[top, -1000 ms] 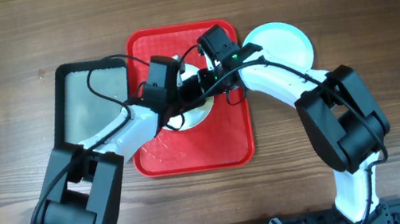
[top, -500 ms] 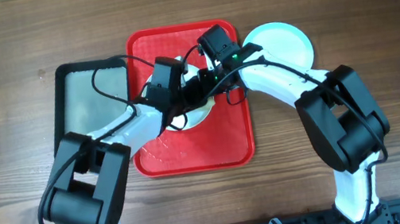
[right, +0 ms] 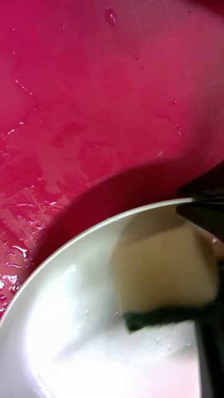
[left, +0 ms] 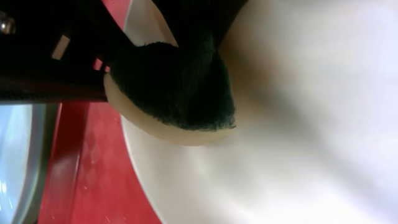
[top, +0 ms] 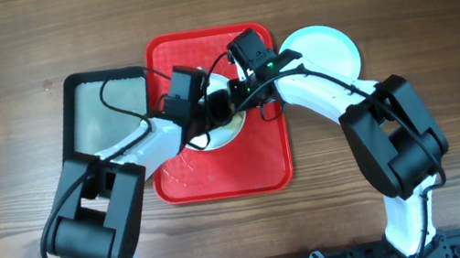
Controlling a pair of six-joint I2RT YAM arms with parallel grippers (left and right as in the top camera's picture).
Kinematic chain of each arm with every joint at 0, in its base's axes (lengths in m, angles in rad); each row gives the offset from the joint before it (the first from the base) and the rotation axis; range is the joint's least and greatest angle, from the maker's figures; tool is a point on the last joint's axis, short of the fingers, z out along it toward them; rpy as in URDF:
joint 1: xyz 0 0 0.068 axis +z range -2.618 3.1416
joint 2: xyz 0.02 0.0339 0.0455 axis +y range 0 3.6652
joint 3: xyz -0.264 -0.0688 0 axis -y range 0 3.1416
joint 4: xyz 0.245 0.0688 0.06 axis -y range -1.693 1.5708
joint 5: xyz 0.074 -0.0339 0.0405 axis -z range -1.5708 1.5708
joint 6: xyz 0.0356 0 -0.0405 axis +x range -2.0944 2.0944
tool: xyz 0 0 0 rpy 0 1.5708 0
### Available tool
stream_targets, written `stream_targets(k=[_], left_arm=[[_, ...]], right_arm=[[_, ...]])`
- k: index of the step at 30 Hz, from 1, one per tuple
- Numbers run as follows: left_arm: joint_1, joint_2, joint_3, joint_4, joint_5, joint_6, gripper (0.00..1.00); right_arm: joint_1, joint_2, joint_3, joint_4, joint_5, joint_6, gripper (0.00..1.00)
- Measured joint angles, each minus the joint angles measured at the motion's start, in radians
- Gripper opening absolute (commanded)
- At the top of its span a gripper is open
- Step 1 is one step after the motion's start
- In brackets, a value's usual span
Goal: Clean dirty plates on tray and stack at the side
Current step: 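Scrub the white plate near the right gripper with the sponge, then move the sponge back over the black tray with the left gripper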
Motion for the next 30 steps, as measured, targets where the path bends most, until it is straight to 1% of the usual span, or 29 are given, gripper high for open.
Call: stream_targets(k=[8, 16, 21, 22, 24, 30], left_arm=[[0.089, -0.021, 0.003, -0.064, 0.005, 0.018, 0.04], [0.135, -0.113, -0.006, -0.16, -0.102, 0.055, 0.04], [0.138, -0.245, -0.008, -0.174, -0.111, 0.058, 0.04], [0.138, -0.282, -0.008, -0.181, -0.111, 0.06, 0.04], [0.139, -0.357, -0.008, -0.198, -0.112, 0.063, 0.04], [0.177, -0.565, -0.008, -0.335, -0.161, 0.069, 0.04]], right_arm=[[0.0, 0.0, 0.0, 0.0, 0.0, 0.0, 0.04], [0.0, 0.0, 0.0, 0.0, -0.001, 0.0, 0.04], [0.0, 0.0, 0.0, 0.0, -0.001, 0.0, 0.06], [0.0, 0.0, 0.0, 0.0, -0.001, 0.0, 0.12], [0.0, 0.0, 0.0, 0.0, 0.0, -0.001, 0.16], [0.0, 0.0, 0.0, -0.006, 0.0, -0.008, 0.18]])
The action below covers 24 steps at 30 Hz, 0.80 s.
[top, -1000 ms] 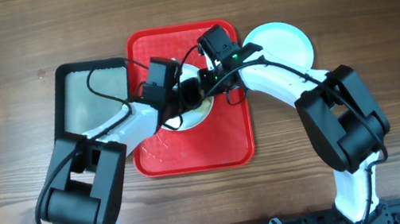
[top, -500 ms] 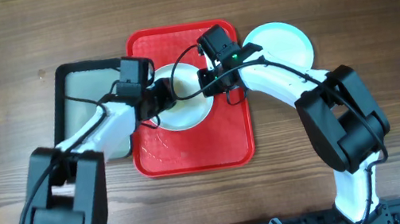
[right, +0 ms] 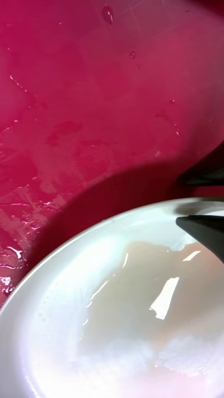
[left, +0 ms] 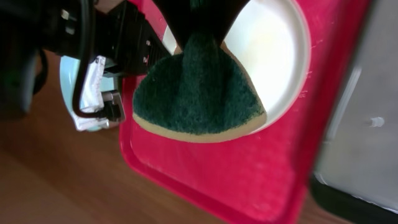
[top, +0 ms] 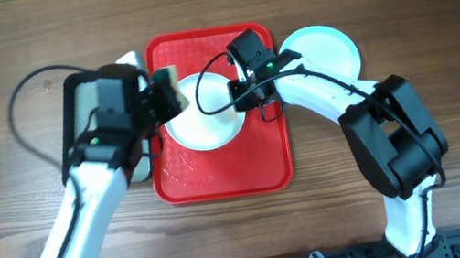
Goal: Clean dirty plates on tray and stack at the side
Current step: 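Move the sponge back over the black tray with the left gripper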
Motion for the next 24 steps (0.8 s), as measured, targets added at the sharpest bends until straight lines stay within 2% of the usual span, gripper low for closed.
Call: stream_targets(k=[3, 7, 13, 17, 24], left_arm=[[0.025, -0.078, 0.0, -0.043, -0.013, 0.001, 0.04], [0.042, -0.254, -0.001, -0.076, -0.026, 0.003, 0.04], [0.042, -0.444, -0.001, -0.075, -0.029, 0.003, 0.04], [0.042, -0.479, -0.001, -0.075, -0.02, 0.003, 0.04], [0.042, -0.478, -0.001, -0.06, 0.099, 0.003, 0.04]], right_arm=[[0.0, 0.0, 0.0, -0.002, 0.0, 0.001, 0.17], [0.0, 0.0, 0.0, -0.013, -0.002, 0.025, 0.04], [0.003, -0.002, 0.001, -0.017, -0.005, 0.058, 0.04], [0.0, -0.002, 0.0, -0.012, -0.017, 0.064, 0.04], [0.0, -0.002, 0.0, 0.006, -0.039, 0.066, 0.04]])
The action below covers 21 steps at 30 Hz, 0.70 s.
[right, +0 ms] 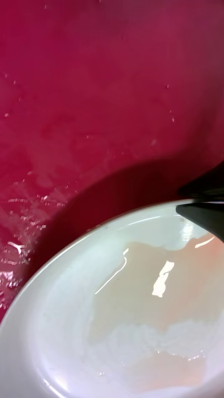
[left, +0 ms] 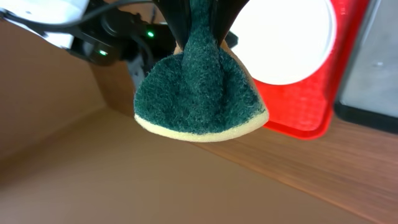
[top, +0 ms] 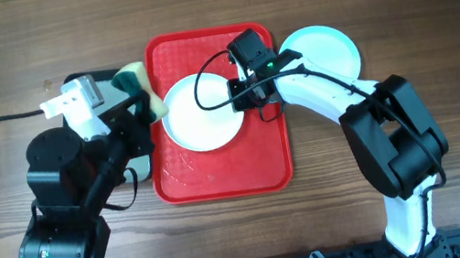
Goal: Clean dirty plates on tray and stack at the side
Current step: 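Move the sponge back over the black tray with the left gripper, then lift the white plate with the right gripper and tilt it over the black tray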
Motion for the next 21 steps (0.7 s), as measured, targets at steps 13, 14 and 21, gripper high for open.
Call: stream_targets(k=[13, 14, 21], left_arm=[[0.0, 0.0, 0.0, 0.067, 0.201, 0.0, 0.04], [0.0, 0.0, 0.0, 0.071, 0.212, 0.0, 0.04], [0.0, 0.0, 0.0, 0.084, 0.259, 0.0, 0.04]], right_arm=[[0.0, 0.0, 0.008, -0.003, -0.014, -0.048, 0.04], [0.0, 0.0, 0.015, -0.004, -0.014, -0.051, 0.04], [0.013, 0.0, 0.082, -0.003, -0.014, -0.054, 0.04]])
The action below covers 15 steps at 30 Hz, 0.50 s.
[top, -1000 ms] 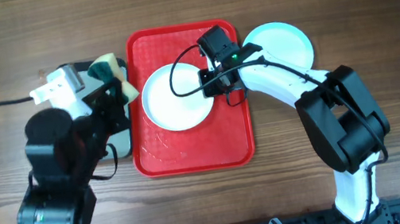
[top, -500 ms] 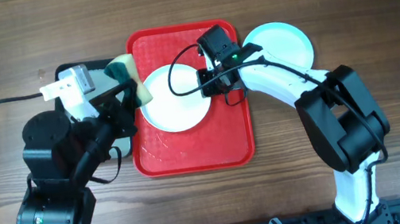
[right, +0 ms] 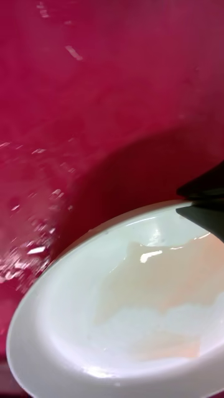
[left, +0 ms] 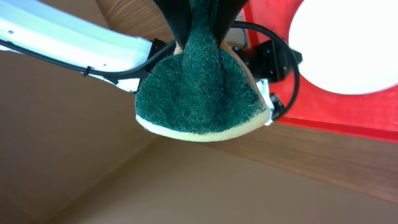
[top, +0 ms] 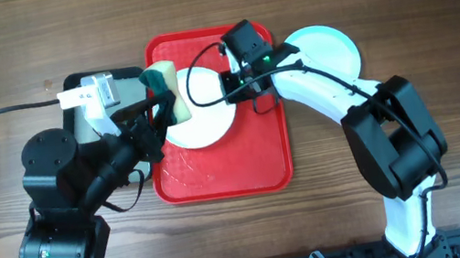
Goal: Clean dirty plates on tray and stack at the side
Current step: 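Lift the white plate with the right gripper and tilt it over the black tray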
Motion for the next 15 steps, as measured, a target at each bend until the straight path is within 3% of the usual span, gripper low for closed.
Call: stream_targets(k=[15], left_arm=[[0.0, 0.0, 0.0, 0.007, 0.045, 0.0, 0.04]], right_arm=[[0.119, -0.007, 0.044, 0.154, 0.0, 0.035, 0.04]])
